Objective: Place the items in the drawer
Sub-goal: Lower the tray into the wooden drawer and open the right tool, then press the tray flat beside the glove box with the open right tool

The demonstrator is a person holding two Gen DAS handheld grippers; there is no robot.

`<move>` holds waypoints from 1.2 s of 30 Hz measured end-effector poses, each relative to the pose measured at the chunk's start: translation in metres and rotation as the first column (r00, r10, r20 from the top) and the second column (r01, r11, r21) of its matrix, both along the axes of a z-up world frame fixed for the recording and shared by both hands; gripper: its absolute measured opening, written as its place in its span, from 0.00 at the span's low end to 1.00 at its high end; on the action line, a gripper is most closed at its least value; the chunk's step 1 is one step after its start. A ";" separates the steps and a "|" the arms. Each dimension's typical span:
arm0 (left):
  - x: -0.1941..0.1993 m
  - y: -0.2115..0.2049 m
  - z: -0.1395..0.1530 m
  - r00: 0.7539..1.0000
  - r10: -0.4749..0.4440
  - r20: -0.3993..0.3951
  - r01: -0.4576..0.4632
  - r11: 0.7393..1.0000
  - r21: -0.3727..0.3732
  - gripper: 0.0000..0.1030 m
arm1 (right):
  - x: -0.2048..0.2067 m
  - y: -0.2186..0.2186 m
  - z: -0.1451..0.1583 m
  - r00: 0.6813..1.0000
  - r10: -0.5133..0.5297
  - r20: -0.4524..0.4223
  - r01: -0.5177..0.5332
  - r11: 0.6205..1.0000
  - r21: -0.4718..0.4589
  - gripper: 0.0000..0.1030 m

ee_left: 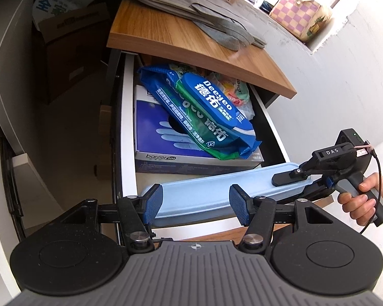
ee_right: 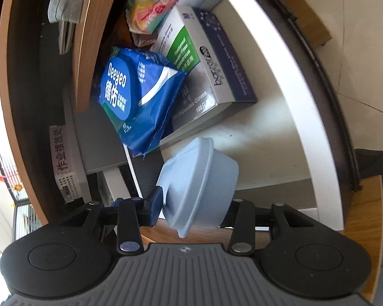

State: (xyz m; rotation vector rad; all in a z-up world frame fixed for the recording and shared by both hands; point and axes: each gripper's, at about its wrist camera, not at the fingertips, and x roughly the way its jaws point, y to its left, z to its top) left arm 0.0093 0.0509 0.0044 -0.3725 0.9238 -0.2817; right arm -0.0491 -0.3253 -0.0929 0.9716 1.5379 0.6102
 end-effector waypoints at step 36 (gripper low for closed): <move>0.049 -0.028 -0.017 0.995 -0.096 -0.037 0.100 0.987 0.126 0.33 | 0.012 0.034 0.061 0.845 0.368 0.387 -0.141 0.853 -0.503 0.22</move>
